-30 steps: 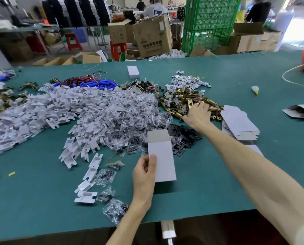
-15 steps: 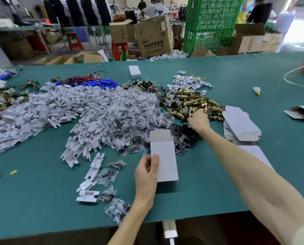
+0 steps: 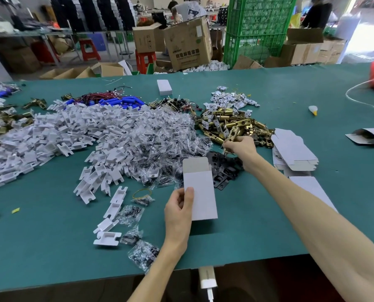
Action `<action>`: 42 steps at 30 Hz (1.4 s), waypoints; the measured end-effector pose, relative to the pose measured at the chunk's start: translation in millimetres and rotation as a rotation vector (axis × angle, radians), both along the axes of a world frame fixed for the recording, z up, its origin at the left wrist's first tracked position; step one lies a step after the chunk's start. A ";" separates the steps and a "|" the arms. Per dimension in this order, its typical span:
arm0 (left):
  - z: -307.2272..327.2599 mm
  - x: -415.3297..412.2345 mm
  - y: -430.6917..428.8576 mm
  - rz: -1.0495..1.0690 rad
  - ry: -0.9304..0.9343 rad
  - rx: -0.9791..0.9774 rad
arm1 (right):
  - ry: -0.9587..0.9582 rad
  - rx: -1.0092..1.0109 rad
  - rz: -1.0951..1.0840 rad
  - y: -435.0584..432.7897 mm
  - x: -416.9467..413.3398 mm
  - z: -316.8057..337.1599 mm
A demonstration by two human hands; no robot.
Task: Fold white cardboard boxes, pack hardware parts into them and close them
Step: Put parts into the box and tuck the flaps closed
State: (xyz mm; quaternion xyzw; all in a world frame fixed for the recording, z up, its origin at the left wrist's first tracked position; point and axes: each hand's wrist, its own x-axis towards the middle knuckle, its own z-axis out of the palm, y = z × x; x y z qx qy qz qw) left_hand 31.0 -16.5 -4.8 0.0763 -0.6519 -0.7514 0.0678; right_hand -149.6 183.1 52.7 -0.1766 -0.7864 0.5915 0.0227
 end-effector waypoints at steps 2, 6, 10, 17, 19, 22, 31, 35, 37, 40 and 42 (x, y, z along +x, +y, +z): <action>0.2 0.4 -0.9 0.004 0.002 0.003 | 0.042 -0.041 0.049 2.5 14.7 7.6; 2.9 1.7 -1.0 -0.012 0.025 -0.002 | 0.153 -0.145 0.198 2.1 52.5 33.1; 4.6 2.7 -0.8 -0.034 0.048 0.016 | 0.320 -0.104 0.392 -4.2 86.7 64.2; 6.2 4.6 -4.0 -0.091 0.083 0.050 | 0.484 0.233 0.539 -31.7 118.4 94.0; 7.1 4.7 -3.7 -0.101 0.088 0.050 | 0.469 0.380 0.562 -37.6 123.1 92.1; 7.5 4.0 -4.2 -0.102 0.091 0.060 | 0.427 0.568 0.615 -44.9 125.8 87.6; 8.0 5.2 -4.3 -0.126 0.089 0.089 | 0.336 0.807 0.779 -54.8 125.5 81.0; 9.6 6.9 -3.6 -0.144 0.091 0.111 | 0.313 0.744 0.786 -54.3 129.3 76.8; 9.0 7.0 -3.1 -0.151 0.095 0.117 | 0.309 0.735 0.769 -54.3 130.9 76.1; 8.2 7.0 -3.2 -0.150 0.106 0.115 | 0.313 0.696 0.733 -53.5 132.9 77.4; 8.1 6.8 -3.8 -0.150 0.106 0.104 | 0.316 0.683 0.719 -52.9 134.1 77.5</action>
